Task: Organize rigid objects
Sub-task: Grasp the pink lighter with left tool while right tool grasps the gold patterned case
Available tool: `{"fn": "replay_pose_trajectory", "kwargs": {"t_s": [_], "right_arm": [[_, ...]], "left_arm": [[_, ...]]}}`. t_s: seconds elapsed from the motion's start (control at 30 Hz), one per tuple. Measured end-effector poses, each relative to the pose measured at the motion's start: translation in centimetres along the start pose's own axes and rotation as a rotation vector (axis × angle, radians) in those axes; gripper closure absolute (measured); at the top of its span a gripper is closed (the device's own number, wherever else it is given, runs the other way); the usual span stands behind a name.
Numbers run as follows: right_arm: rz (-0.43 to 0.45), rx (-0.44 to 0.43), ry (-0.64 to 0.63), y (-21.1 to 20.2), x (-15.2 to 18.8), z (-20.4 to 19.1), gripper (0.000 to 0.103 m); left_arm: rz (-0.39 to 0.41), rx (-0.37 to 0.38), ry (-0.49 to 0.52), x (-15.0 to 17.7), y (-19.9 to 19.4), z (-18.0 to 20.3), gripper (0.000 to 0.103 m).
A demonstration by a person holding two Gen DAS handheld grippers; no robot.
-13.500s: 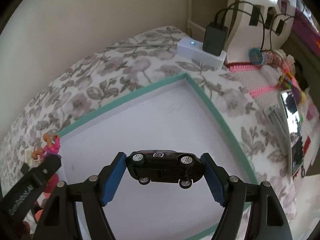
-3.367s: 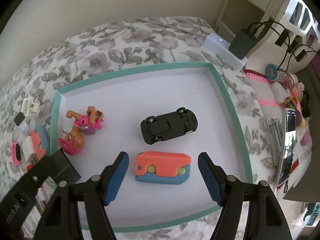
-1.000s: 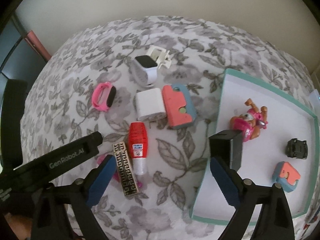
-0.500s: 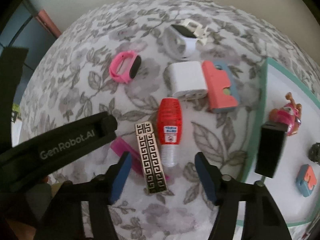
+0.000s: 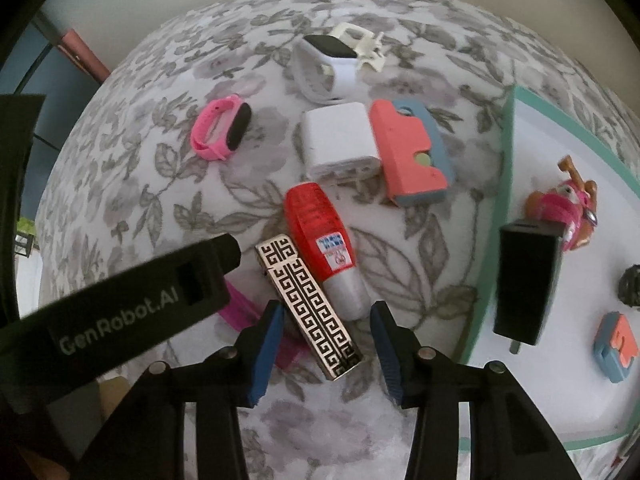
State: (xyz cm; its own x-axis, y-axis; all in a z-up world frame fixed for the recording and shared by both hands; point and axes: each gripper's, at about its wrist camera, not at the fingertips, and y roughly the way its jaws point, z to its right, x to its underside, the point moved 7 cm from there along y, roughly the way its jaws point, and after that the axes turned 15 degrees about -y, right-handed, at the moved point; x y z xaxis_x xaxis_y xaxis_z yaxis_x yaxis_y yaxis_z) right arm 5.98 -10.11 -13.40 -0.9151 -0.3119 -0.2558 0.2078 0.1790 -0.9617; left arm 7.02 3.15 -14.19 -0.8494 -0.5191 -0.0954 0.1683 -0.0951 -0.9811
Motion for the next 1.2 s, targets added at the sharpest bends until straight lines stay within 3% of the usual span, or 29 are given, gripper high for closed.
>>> {"fn": "replay_pose_trajectory", "kwargs": {"t_s": [0.4,0.97,1.2], "right_arm": [[-0.022,-0.027,0.029,-1.0,2.6,2.6,0.056],[-0.068,0.018,-0.037,-0.3,3.5,-0.1,0.056],[-0.085,0.017,-0.058,-0.3,4.1,-0.9,0.056]], "left_arm": [[0.000,-0.080,0.108,3.8,1.1,1.8,0.011],[0.037,-0.140,0.200,5.4,0.5,1.2,0.011],[-0.043,-0.099,0.198,6.1,1.0,0.9,0.011]]}}
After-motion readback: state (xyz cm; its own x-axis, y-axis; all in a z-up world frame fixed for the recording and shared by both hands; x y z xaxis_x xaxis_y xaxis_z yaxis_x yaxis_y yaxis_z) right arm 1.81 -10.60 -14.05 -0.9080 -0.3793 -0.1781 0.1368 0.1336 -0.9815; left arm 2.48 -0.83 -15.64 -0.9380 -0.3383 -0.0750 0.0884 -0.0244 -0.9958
